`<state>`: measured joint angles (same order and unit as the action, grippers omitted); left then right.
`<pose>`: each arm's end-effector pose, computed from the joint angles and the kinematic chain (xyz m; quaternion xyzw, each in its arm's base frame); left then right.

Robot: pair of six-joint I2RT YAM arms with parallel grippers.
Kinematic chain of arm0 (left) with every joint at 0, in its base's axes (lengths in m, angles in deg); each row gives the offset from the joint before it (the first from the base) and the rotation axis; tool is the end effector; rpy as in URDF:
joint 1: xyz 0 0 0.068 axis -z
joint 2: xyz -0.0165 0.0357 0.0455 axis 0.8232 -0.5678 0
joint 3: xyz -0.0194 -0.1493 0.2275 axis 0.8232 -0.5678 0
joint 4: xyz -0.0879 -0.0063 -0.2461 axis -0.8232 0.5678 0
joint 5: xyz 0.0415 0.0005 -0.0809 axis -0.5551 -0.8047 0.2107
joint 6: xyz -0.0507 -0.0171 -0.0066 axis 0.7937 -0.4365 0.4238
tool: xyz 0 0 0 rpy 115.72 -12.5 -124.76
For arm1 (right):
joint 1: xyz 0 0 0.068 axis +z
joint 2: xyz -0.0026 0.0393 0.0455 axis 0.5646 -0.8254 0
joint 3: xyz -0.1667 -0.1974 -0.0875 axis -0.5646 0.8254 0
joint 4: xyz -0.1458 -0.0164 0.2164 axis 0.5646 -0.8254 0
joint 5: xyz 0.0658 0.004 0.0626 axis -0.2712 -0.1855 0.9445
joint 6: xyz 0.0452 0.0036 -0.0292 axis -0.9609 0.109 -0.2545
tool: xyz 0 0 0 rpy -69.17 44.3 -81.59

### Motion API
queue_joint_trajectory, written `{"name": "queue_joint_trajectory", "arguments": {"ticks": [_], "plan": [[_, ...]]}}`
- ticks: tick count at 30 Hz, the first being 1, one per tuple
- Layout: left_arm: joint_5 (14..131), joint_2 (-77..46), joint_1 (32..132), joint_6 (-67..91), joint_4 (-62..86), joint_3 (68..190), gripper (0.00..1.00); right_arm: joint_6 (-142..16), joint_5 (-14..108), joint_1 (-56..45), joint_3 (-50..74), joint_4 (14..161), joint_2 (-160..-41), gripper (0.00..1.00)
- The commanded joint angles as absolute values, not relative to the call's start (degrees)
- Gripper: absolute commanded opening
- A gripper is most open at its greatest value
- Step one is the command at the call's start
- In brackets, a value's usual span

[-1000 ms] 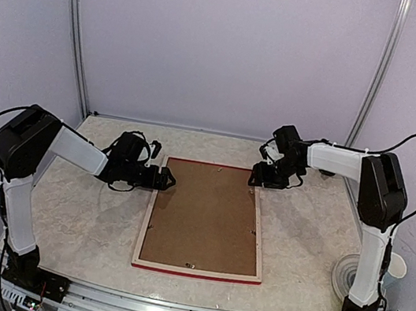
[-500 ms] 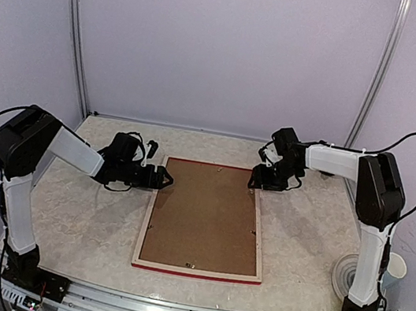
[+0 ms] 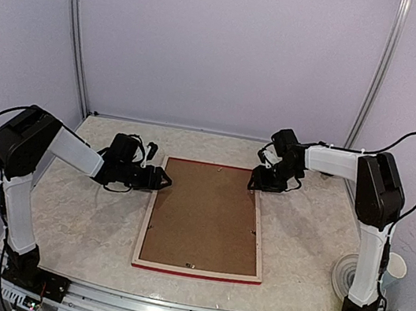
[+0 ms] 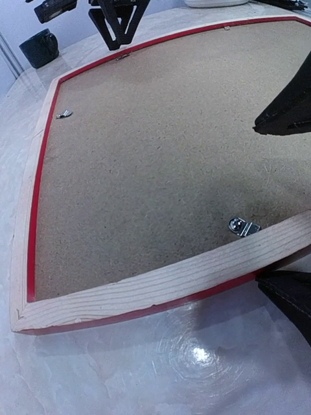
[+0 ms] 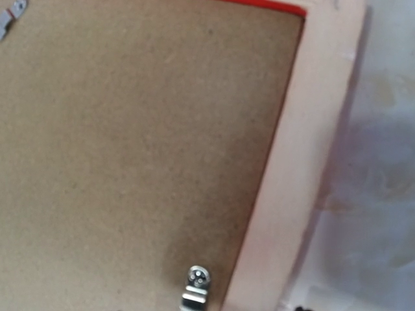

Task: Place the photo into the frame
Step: Press the fastener onto the backboard.

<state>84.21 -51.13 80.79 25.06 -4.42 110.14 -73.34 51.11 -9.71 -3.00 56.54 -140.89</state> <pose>0.3376 -0.1737 0.1193 0.0802 0.8876 -0.3214 0.3201 0.4061 0.1945 0.1686 -0.0879 0.9617 0.1792 0.1876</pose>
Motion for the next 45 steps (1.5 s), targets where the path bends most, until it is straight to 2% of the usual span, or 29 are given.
{"name": "queue_joint_trajectory", "arguments": {"ticks": [1, 7, 9, 13, 16, 25, 31, 45], "plan": [[83.3, -52.2, 80.7, 25.7, -3.3, 109.7, 0.66, -72.9, 51.9, -10.1, -2.4, 57.0, -142.0, 0.56], [82.4, -52.0, 80.5, 26.1, -2.5, 109.7, 0.47, -72.9, 51.9, -10.1, -2.3, 57.0, -142.0, 0.56], [81.9, -52.1, 80.4, 26.1, -1.8, 109.8, 0.44, -72.8, 51.9, -10.1, -2.3, 57.1, -142.0, 0.56], [81.5, -52.0, 80.2, 26.2, -1.1, 109.7, 0.28, -72.8, 52.1, -10.1, -2.5, 57.1, -142.2, 0.55], [81.0, -51.7, 80.2, 26.4, -0.5, 109.6, 0.22, -72.8, 52.2, -10.1, -2.6, 57.1, -142.5, 0.55], [80.0, -51.3, 80.2, 28.3, -0.4, 108.0, 0.20, -72.7, 51.8, -10.1, -2.8, 57.1, -142.6, 0.55], [80.5, -52.1, 80.3, 28.5, -1.2, 107.6, 0.21, -72.7, 51.6, -10.1, -3.4, 56.8, -143.3, 0.48], [80.7, -52.7, 80.2, 28.1, -1.4, 107.3, 0.21, -72.6, 50.9, -10.1, -4.5, 56.2, -144.2, 0.46]]}}
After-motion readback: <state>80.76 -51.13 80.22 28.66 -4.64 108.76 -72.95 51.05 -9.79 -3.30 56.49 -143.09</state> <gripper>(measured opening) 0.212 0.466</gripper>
